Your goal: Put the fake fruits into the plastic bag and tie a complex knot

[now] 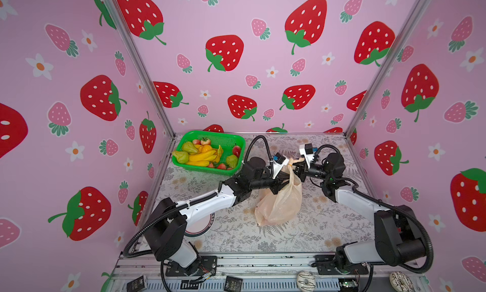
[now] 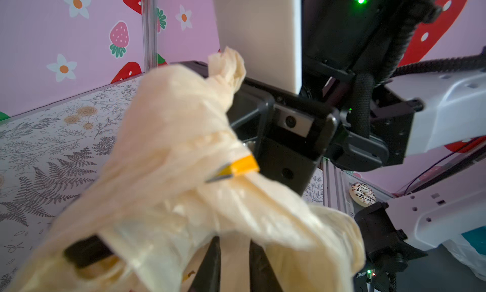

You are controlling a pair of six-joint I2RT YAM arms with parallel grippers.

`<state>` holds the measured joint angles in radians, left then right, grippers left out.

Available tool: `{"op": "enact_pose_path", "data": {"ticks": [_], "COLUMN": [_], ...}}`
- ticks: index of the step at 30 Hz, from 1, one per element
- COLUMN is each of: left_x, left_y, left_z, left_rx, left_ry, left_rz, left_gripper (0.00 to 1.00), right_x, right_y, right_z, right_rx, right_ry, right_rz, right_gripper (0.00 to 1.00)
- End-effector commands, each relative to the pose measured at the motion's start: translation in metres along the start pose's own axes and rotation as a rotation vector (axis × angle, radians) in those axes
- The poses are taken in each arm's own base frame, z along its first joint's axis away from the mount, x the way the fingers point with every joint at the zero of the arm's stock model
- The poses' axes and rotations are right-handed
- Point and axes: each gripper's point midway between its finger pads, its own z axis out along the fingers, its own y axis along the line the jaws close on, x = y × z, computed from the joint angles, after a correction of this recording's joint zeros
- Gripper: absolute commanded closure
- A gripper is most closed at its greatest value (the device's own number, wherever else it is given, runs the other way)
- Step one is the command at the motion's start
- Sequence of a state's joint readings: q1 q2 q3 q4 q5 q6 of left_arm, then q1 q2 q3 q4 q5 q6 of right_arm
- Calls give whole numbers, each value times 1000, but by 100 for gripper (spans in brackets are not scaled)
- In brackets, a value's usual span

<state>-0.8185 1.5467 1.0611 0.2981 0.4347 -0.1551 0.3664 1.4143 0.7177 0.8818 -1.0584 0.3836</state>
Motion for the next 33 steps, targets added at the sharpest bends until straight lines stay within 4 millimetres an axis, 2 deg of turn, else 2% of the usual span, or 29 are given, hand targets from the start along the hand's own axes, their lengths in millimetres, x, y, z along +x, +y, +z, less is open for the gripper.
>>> {"op": "enact_pose_path", "data": {"ticks": [1,10,16,18,21,27,33], "left_x": [-11,-7,-23,-32,-42,-41,-33], "left_y": [-2,-9,1,8,22,24,22], "left_z": [-4,-39,-71,-81,-85,-68,-57], "left_rx": [3,24,-12,-36,-66,-7,47], "left_ry": [-57,-27,-56,-74,-80,-20,16], "left_rz": [28,146,209,217,209,221,232], "left_gripper": [73,51,48,50,57,71,75], "right_x": [-22,-26,-24,-25,-24,-24,-24], "right_y": [17,19,19,20,20,20,20], "right_z": [-2,-1,0,1,3,6,7], "right_rx": [-41,-48,-54,-59,-60,-65,-66], "right_ry": [-76,-97,-89,-86,-75,-72,-65], "right_rz": [-38,-54,-58,-65,-68,-69,-71], "right_gripper": [100,100,100,100,100,100,100]}}
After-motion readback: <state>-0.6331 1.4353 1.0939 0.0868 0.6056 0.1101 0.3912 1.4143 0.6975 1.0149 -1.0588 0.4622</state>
